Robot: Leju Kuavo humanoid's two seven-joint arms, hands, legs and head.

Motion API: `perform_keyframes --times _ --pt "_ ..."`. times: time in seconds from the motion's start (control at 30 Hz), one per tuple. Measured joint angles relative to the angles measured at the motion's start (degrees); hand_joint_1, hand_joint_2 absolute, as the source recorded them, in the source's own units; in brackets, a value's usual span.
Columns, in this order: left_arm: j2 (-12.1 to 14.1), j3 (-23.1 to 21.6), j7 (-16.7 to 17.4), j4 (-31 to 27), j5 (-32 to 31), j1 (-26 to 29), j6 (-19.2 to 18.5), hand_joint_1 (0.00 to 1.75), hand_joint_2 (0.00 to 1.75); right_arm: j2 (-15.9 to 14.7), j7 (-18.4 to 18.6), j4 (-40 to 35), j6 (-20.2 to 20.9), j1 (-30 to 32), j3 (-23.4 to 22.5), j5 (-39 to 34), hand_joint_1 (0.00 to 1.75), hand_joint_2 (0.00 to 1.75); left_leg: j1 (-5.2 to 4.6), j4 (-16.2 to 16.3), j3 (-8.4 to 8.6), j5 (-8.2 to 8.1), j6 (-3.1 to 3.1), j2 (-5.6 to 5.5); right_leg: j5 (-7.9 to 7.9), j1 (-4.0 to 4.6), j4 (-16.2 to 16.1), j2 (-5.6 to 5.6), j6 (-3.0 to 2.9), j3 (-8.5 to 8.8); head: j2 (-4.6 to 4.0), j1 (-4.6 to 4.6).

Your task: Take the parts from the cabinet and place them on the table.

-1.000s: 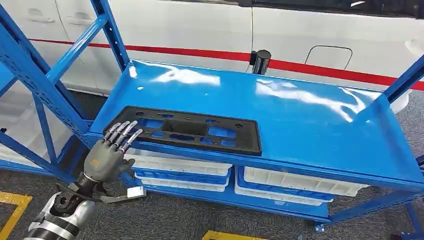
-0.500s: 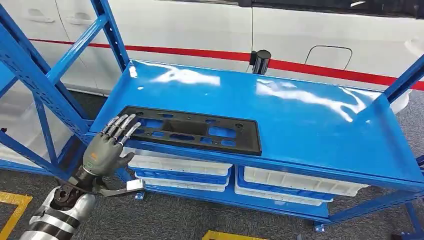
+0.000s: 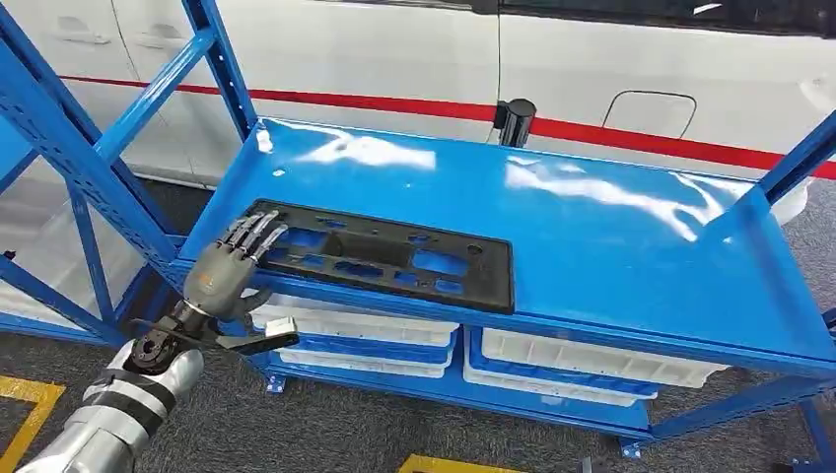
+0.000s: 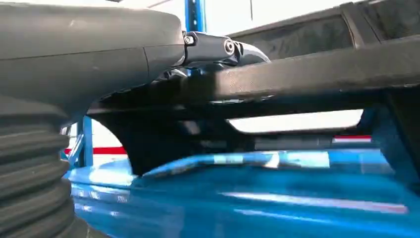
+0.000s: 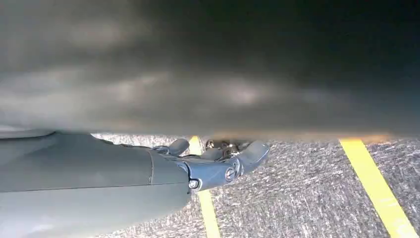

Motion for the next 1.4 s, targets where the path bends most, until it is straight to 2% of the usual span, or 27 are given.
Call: perform_keyframes --times 0.47,0.8,1.2,1.4 --pt "-5.6 -3.7 -1.3 9.6 -1.5 -6.9 0.0 0.00 1.75 0.1 0.8 0.0 0.0 -1.4 0.2 1.2 0.00 0.00 -0.07 0.0 -0.28 0.81 0.30 -1.70 0.02 -0.09 -0.1 -1.63 -0.04 -0.38 0.00 0.00" --pt "-9.2 -3.7 -3.7 10.5 -4.5 -7.7 0.0 0.00 1.75 0.3 1.2 0.0 0.0 -1.9 0.4 2.1 0.00 0.00 -0.29 0.0 -0.84 1.29 0.58 -1.89 0.49 -0.35 -0.1 -1.81 0.24 -0.85 0.00 -0.04" --pt "-10.8 -3.7 -5.0 10.5 -5.3 -8.0 0.0 0.00 1.75 0.4 1.3 0.0 -0.1 -2.1 0.6 2.5 0.00 0.00 -0.52 0.0 -1.06 1.41 0.76 -1.97 0.56 -0.59 -0.1 -1.86 0.36 -1.04 0.00 0.00" --pt "-12.7 -3.6 -5.7 10.5 -6.0 -8.9 0.0 0.00 1.75 0.5 1.5 0.0 -0.1 -2.5 0.8 3.0 0.00 0.00 -0.60 0.0 -1.14 1.46 0.84 -2.02 0.60 -0.66 -0.1 -1.91 0.42 -1.04 0.00 0.00"
